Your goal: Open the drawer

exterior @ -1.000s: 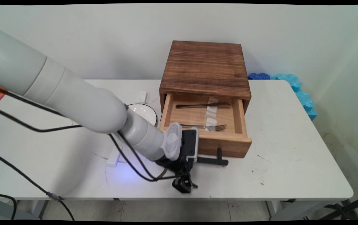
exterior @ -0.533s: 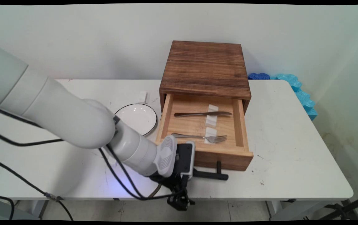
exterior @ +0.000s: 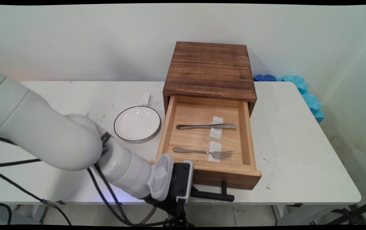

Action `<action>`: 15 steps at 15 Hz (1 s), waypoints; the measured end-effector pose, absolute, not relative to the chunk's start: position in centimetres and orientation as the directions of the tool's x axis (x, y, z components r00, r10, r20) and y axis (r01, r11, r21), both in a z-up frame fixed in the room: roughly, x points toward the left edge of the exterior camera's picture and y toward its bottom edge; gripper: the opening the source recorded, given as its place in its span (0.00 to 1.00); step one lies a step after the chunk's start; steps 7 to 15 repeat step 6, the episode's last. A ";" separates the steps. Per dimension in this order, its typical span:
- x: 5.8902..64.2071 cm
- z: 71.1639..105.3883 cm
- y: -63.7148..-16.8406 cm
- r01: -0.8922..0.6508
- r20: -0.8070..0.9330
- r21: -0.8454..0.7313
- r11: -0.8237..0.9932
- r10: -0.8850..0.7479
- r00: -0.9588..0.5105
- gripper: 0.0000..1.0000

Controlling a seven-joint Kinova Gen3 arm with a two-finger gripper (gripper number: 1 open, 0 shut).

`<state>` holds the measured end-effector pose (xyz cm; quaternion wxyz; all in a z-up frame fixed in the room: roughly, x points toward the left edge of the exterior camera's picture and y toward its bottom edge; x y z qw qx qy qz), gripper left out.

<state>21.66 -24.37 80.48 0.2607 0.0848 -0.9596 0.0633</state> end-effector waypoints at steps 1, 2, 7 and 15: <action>21.7 80.5 -24.0 -0.193 0.512 -0.075 0.978 -0.129 -0.849 1.00; 21.7 80.5 -23.6 -0.190 0.514 -0.073 0.979 -0.126 -0.849 1.00; 21.6 80.7 -22.6 -0.178 0.522 -0.077 0.981 -0.112 -0.845 1.00; 21.6 80.7 -22.6 -0.178 0.522 -0.077 0.981 -0.112 -0.845 1.00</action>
